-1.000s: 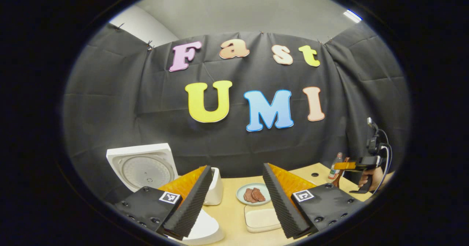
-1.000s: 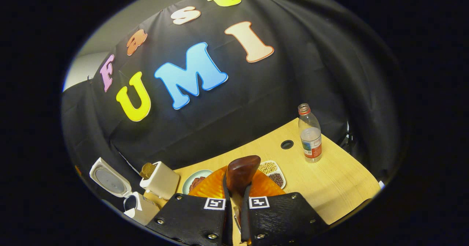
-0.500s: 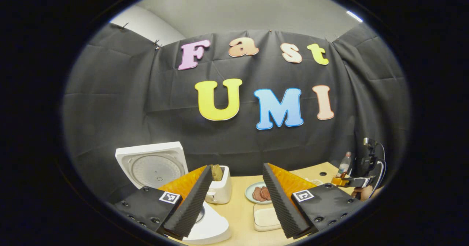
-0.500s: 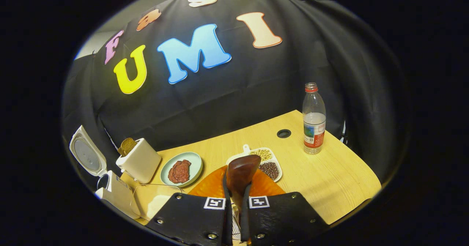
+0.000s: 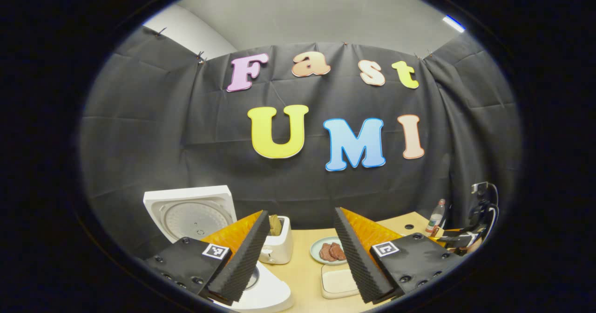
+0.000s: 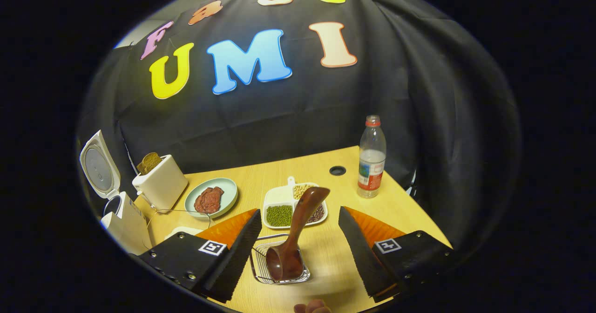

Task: Close the left gripper, press the button to open the rice cooker; take a wooden spoon from the chopstick holder with the right hand, scoop a spoonful of rice and pour it into the rice cooker, then put the wooden spoon back into the chopstick holder.

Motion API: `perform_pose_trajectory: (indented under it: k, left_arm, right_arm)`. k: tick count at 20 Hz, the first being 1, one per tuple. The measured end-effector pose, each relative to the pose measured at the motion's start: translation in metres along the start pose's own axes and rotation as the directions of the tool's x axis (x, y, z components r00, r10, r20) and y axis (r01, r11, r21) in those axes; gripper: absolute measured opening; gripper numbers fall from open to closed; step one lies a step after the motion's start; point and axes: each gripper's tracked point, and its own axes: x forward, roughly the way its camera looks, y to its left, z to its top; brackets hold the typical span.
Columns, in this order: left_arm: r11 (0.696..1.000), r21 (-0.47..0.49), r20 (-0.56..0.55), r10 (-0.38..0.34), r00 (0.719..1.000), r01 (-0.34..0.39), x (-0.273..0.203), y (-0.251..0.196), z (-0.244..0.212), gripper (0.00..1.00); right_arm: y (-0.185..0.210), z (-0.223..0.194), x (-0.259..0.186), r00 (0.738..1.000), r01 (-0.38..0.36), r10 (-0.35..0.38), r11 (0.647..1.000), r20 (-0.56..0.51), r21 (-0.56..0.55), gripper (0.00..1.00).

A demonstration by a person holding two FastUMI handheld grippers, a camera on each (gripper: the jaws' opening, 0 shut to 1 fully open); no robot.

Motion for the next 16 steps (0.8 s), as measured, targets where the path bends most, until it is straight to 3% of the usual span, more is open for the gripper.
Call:
perform_pose_trajectory:
  k: [4, 6, 11, 12, 16]
  left_arm:
    - [0.999, -0.037, 0.031, -0.002, 1.000, 0.003, 0.002, -0.001, 0.001, 0.99]
    - [0.997, -0.077, 0.027, 0.003, 1.000, -0.001, 0.001, 0.000, 0.001, 0.98]
    - [0.992, -0.063, 0.005, 0.108, 0.994, -0.107, 0.007, 0.035, 0.008, 0.99]
    - [0.989, -0.078, -0.003, 0.124, 0.992, -0.124, 0.009, 0.044, 0.009, 0.92]
    - [0.974, -0.107, -0.011, 0.198, 0.980, -0.198, 0.015, 0.078, 0.020, 0.96]
  right_arm:
    - [0.029, 0.063, -0.053, 0.990, -0.058, 0.061, 0.998, 0.129, -0.030, 1.00]
    - [0.047, 0.081, -0.065, 0.985, -0.086, 0.090, 0.996, 0.145, -0.036, 1.00]
    - [0.093, 0.110, -0.087, 0.966, -0.194, 0.191, 0.981, 0.175, -0.005, 0.99]
    - [0.098, 0.113, -0.088, 0.964, -0.202, 0.200, 0.979, 0.176, -0.005, 0.99]
    - [0.107, 0.117, -0.092, 0.960, -0.218, 0.218, 0.976, 0.178, -0.015, 1.00]
